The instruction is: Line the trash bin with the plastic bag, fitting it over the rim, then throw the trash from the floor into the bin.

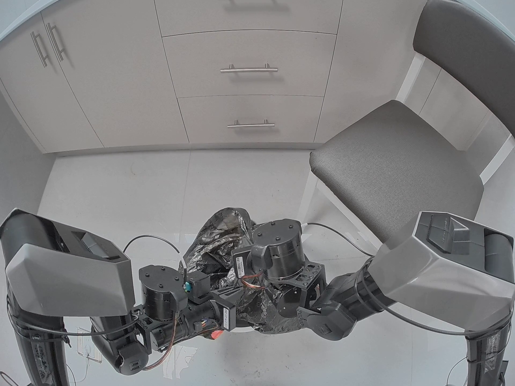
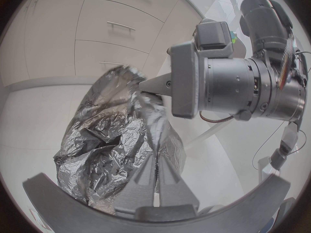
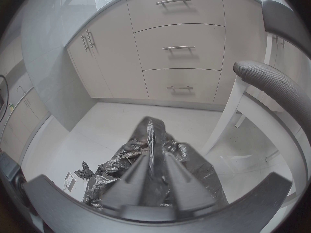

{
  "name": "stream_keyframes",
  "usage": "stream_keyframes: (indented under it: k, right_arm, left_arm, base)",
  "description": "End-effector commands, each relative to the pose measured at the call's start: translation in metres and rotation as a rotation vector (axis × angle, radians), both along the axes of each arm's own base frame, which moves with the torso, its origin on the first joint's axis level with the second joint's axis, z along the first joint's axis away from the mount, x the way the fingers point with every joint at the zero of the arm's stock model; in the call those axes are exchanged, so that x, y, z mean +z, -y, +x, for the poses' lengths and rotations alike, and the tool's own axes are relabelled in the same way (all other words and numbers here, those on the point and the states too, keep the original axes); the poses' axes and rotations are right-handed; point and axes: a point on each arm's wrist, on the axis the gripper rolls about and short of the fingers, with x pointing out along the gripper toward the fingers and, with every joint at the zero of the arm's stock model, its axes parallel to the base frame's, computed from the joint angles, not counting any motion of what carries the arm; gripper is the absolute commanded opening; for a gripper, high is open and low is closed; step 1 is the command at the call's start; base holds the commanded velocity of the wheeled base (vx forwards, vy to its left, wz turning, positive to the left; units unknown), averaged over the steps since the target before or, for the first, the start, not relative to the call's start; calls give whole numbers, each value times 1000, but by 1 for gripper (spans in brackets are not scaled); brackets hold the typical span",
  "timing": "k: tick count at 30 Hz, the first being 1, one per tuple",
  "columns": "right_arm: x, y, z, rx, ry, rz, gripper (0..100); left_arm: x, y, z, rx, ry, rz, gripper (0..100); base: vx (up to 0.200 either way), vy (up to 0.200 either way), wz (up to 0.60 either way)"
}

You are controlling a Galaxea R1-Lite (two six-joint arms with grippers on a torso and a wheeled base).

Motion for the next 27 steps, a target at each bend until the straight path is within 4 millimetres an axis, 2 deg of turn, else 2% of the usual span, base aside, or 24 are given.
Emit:
stream_keyframes:
  k: [1,11,14,17,19,21,23,27]
  right_arm:
    - [-3,-1,-1,3,-4,-5,100]
    - [9,9,0,-13,6,8,100]
    - [13,19,-4,-23,-3,1,100]
    - [19,48,-17,-39,-20,-9,100]
    - [15,63,-21,-55,-21,-17,100]
    - [14,67,-23,-57,-19,-18,100]
    - [-1,81,-32,-63,-46,-65,100]
    - [-21,89,-43,-52,-104,-142,100]
  left_arm:
    - [2,-2,1,8,4,-4,0]
    - [7,-21,16,114,-30,-85,0]
    - [7,-23,19,126,-38,-97,0]
    - [14,-27,27,137,-31,-150,0]
    - [18,-30,33,135,-16,-169,0]
    - [20,-31,35,132,-12,-176,0]
    - [26,-34,38,106,0,-199,0]
    - [27,-33,38,91,3,-204,0]
  base:
    - [0,0,0]
    - [0,0,0]
    - [0,0,0]
    - [0,0,0]
    - [0,0,0]
    - [0,0,0]
    - [0,0,0]
    - [0,0,0]
